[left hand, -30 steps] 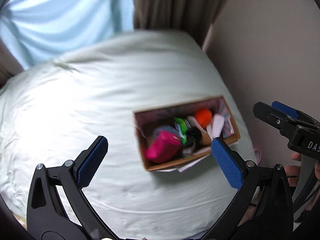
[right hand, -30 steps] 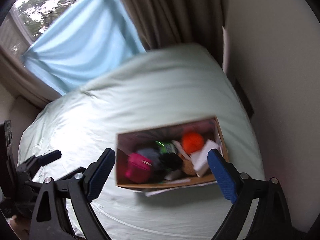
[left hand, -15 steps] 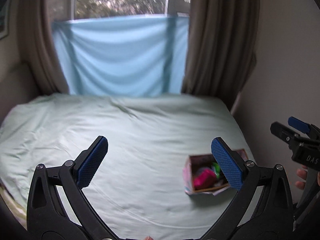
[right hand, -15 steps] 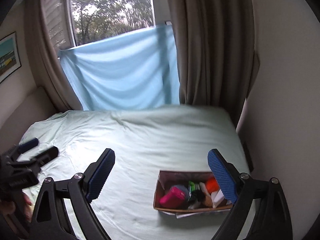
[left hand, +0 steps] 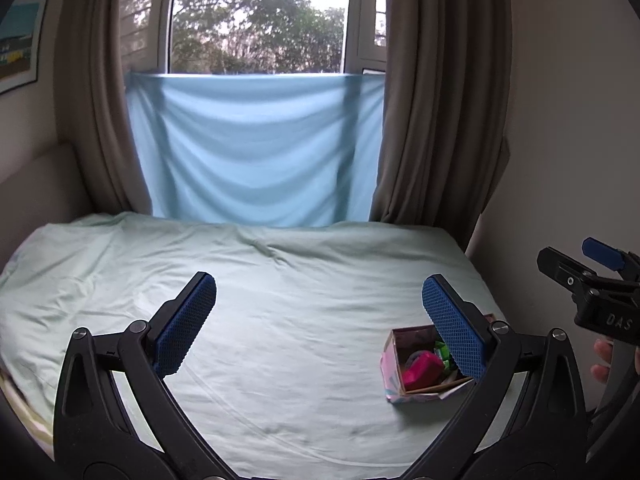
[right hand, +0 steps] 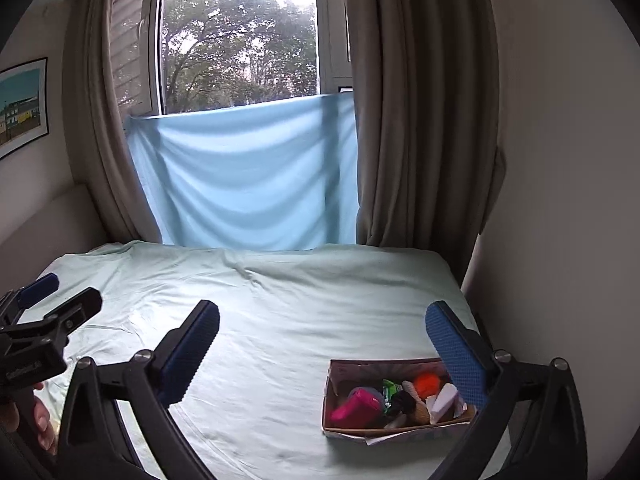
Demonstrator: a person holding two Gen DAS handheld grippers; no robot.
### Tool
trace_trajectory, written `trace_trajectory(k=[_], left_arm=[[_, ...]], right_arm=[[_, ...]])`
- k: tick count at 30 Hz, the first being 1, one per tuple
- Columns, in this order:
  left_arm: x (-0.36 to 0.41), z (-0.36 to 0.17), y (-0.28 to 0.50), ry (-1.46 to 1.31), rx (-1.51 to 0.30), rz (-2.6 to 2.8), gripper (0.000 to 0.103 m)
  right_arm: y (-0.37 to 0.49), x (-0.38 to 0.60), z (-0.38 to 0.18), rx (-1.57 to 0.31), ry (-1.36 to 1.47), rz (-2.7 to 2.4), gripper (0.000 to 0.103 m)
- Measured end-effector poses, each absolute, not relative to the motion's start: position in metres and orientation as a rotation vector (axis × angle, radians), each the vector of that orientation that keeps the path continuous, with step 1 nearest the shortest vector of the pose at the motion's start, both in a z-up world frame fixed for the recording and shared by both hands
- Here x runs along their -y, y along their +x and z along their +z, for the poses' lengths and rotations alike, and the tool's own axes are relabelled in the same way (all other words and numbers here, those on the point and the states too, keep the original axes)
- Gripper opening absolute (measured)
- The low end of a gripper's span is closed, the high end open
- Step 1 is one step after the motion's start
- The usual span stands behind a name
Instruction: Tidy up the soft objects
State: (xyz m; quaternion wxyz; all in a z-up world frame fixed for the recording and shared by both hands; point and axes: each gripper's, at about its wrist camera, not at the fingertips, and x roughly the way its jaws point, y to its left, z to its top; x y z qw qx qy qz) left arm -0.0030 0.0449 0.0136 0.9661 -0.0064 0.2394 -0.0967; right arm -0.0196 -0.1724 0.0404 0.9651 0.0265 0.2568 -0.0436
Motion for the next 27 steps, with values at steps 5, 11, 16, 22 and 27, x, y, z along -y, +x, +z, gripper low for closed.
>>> trace_trajectory(k=[5, 11, 16, 22, 27], left_arm=[[-0.043, 0.015, -0.003, 0.0, -0.475, -0.201, 0.103], [-0.042, 0.015, -0.004, 0.003, -0.473, -0.204, 0.103], [-0.04, 0.014, -0.009, 0.009, -0.477, -0.211, 0.103], [-0.036, 0.017, -0.015, 0.024, -0.466, -0.209, 0.103], [-0.035, 0.017, -0.018, 0.027, -0.457, -0.202, 0.103]], right_arm=[[-0.022, 0.172, 0.043, -0.521, 0.064, -0.105, 0.103], [-0.027, 0.17, 0.045, -0.516, 0.065, -0.116, 0.103], [-0.029, 0.169, 0.045, -0.515, 0.06, -0.119, 0.103], [-0.031, 0.17, 0.044, -0.511, 0.054, -0.12, 0.103], [-0.032, 0.171, 0.043, -0.511, 0.058, -0.117, 0.103]])
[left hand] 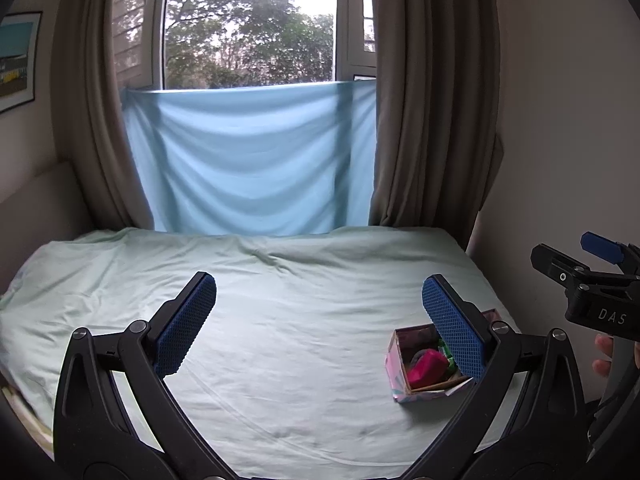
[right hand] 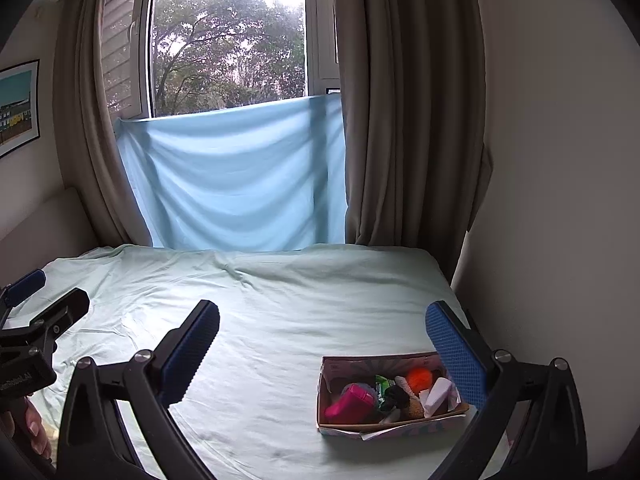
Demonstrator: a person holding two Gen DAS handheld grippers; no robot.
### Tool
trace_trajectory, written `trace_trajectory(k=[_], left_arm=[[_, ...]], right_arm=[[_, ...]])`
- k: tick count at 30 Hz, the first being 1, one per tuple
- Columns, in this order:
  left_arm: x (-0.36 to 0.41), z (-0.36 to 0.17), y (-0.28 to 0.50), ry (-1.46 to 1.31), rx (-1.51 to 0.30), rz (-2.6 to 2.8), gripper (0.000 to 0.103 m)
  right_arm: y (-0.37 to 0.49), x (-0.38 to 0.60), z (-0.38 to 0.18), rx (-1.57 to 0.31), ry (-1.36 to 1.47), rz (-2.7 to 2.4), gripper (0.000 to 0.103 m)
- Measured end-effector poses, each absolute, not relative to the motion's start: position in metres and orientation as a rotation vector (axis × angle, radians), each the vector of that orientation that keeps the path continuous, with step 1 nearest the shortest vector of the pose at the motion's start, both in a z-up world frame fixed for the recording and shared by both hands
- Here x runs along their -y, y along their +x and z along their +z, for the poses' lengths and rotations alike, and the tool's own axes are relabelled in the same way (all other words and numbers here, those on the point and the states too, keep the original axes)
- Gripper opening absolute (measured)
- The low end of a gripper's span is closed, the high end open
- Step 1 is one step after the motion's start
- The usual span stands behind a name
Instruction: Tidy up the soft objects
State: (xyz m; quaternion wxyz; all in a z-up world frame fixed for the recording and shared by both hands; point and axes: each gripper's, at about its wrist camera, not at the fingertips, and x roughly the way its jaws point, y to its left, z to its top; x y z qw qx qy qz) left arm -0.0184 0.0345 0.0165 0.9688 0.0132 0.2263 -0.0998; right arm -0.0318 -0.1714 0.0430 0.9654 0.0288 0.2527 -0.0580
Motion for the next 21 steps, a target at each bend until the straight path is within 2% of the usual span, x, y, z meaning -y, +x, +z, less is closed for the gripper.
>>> trace_trajectory(k=[21], left_arm=[[-0.0295, 0.0158, -0.0248, 0.027, -0.442, -0.173, 0.103]], right_arm=[[-0.0355, 0.1705, 0.0427, -0.498, 0.065, -0.116, 0.103]])
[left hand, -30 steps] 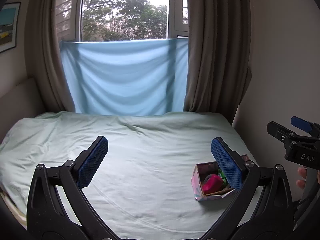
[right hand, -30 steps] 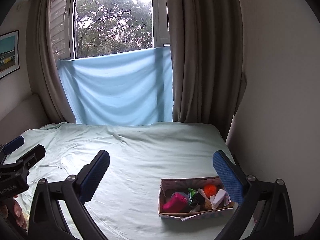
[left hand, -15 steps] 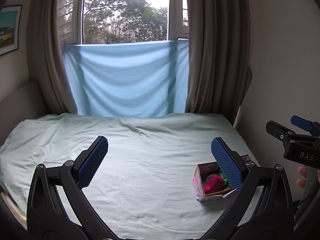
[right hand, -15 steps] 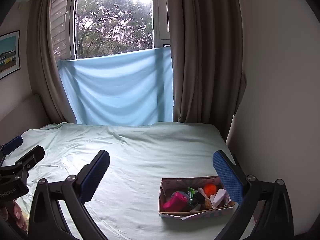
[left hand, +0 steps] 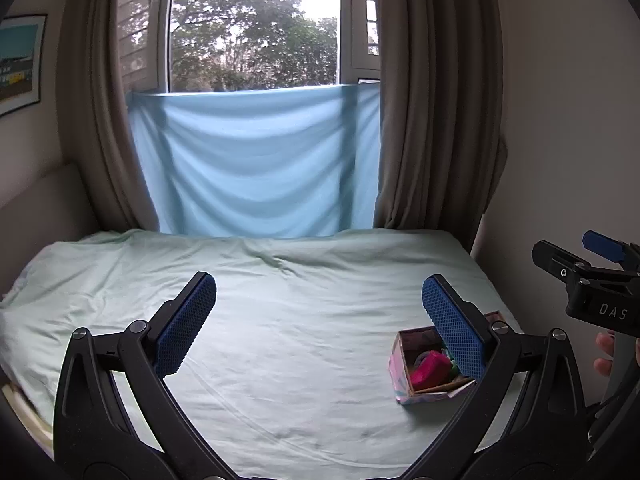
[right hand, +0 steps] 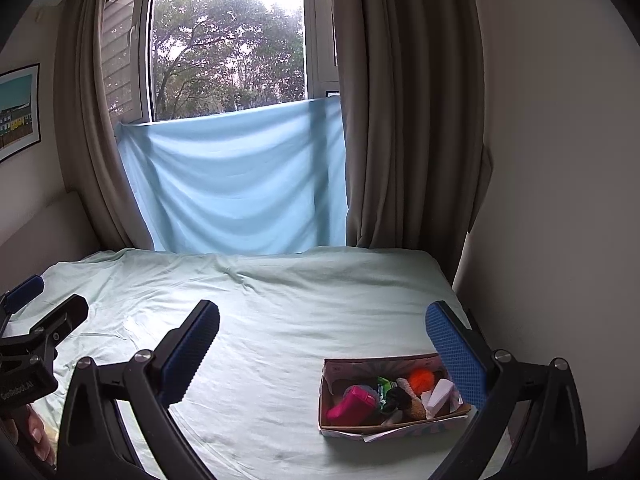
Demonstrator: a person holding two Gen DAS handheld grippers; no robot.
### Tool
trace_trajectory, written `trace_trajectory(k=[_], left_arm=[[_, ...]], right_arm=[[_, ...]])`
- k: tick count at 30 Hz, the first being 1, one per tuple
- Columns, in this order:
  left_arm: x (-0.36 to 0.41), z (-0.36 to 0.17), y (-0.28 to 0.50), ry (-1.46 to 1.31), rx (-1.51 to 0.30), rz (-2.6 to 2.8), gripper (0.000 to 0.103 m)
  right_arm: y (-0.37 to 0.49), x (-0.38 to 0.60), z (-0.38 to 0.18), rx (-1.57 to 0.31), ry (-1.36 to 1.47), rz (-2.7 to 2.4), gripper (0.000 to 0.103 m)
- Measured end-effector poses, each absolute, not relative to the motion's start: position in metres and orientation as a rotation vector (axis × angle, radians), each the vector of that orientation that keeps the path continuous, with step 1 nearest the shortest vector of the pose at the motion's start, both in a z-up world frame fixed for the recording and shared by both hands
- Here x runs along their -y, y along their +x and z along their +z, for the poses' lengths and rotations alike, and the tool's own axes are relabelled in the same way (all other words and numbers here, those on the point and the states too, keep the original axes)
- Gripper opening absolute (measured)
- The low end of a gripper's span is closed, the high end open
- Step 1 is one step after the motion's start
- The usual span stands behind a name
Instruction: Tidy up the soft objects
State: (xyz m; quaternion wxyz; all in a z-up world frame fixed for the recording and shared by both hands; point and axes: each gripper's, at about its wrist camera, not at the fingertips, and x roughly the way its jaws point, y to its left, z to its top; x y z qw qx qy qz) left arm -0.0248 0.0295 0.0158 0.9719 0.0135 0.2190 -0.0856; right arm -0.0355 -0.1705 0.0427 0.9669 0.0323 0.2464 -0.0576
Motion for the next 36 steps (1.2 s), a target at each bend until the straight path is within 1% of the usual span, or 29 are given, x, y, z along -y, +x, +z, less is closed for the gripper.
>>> trace_trajectory(k=[30, 36], left_arm=[[-0.026, 0.017, -0.023, 0.039, -0.43, -0.131, 0.103], [-0.023, 0.02, -0.025, 0.057, -0.39, -0.101, 0.103]], right_arm=[[-0.028, 0.17, 0.043, -0.491, 0.073, -0.108, 0.103], [-0.025, 0.171, 0.043, -0.496, 0.075, -0.11, 0.102]])
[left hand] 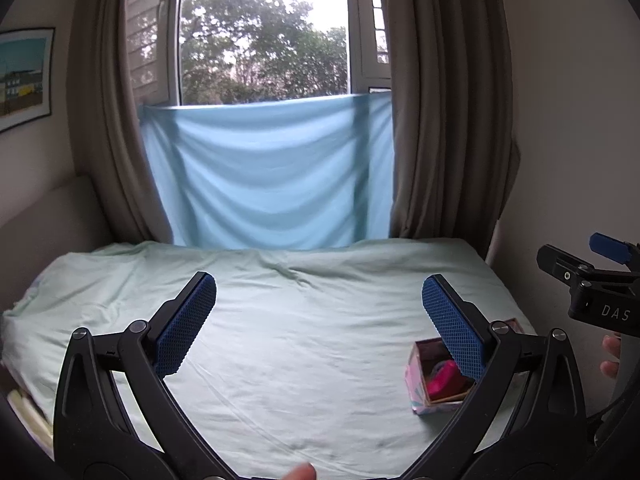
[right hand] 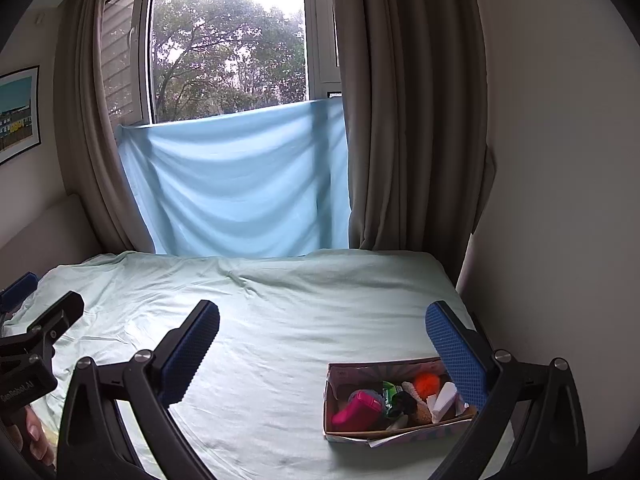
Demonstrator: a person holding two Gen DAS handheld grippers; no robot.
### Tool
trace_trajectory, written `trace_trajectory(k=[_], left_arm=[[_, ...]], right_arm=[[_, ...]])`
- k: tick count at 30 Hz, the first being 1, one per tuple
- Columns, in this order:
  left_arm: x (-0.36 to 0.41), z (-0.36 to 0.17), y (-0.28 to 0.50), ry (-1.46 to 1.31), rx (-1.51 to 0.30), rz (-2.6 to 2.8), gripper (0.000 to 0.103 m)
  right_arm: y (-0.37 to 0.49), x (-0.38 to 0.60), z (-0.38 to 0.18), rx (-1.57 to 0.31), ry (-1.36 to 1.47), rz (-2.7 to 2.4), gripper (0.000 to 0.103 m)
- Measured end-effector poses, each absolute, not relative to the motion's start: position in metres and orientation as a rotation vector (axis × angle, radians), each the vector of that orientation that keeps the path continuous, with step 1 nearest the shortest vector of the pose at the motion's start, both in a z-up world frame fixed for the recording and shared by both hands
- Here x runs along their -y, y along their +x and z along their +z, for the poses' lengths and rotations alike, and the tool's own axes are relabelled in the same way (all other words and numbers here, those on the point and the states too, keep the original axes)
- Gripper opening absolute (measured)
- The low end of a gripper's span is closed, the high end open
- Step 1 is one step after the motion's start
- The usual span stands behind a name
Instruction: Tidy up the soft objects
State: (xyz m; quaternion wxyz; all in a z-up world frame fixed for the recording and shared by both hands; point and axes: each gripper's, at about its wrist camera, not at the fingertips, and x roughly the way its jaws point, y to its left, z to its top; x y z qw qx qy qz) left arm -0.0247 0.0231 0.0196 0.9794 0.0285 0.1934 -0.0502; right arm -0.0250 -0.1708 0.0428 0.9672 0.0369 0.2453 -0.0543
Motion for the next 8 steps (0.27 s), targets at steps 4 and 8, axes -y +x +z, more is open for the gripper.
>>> trace_trajectory(k=[4, 8], left_arm=[[-0.015, 0.022, -0.024, 0.112, -0.359, -0.048, 0.103], [-0.018, 0.018, -0.016, 0.061, -0.389, -0.099, 0.103]], right_arm=[[-0.022, 0.172, 0.042, -0.504, 0.074, -0.116, 0.103], [-0.017, 0.174, 0.04, -0.515, 0.081, -0.125, 0.103]])
